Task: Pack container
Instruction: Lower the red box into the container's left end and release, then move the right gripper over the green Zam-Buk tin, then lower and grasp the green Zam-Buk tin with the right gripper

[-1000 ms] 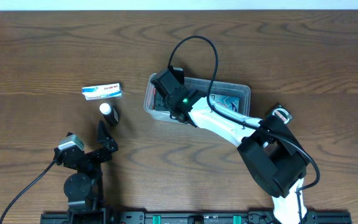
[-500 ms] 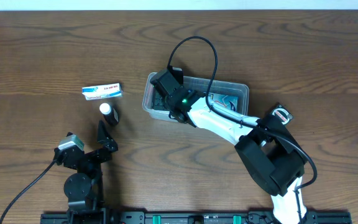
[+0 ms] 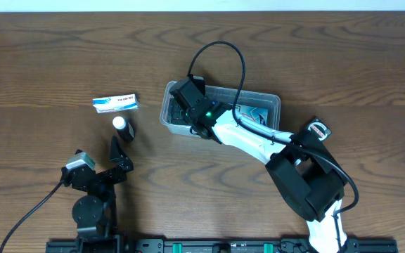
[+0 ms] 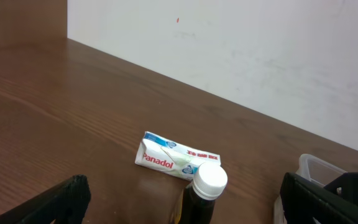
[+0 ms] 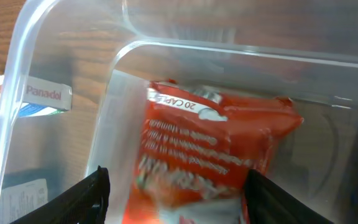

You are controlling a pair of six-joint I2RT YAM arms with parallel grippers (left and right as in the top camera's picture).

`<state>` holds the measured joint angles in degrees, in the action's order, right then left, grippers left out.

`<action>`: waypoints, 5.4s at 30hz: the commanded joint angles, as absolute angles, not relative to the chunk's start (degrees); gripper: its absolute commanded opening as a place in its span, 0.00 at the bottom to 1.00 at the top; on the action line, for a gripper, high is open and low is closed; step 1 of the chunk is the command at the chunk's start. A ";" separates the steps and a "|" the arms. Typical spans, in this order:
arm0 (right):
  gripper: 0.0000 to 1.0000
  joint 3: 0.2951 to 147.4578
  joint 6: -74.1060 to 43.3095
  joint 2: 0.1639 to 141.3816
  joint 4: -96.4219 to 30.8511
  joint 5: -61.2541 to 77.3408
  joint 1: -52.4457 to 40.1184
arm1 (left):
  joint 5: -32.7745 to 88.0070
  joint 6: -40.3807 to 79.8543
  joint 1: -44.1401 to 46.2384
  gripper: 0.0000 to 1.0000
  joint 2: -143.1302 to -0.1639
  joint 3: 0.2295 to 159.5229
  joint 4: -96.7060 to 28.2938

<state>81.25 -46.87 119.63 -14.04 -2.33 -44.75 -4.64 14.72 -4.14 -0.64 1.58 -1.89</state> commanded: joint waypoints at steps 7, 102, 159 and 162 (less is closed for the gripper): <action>0.68 81.32 -43.75 118.28 -13.96 -1.91 -45.41 | -5.10 13.78 -4.49 0.98 -0.60 0.23 -3.77; 0.98 47.75 -49.74 84.03 -34.39 -13.65 -2.04 | -5.10 13.78 -4.49 0.98 -0.60 0.23 -3.77; 0.57 35.64 -40.99 86.00 -9.41 -6.35 -0.64 | -5.13 13.78 -4.49 0.98 -0.60 0.23 -3.77; 0.59 38.00 -37.32 81.89 -11.81 -2.72 -0.64 | -5.10 13.78 -4.49 0.98 -0.60 0.23 -3.77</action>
<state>35.05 -43.05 86.35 -10.57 -7.90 -1.02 -4.64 14.72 -4.14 -0.64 1.58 -1.89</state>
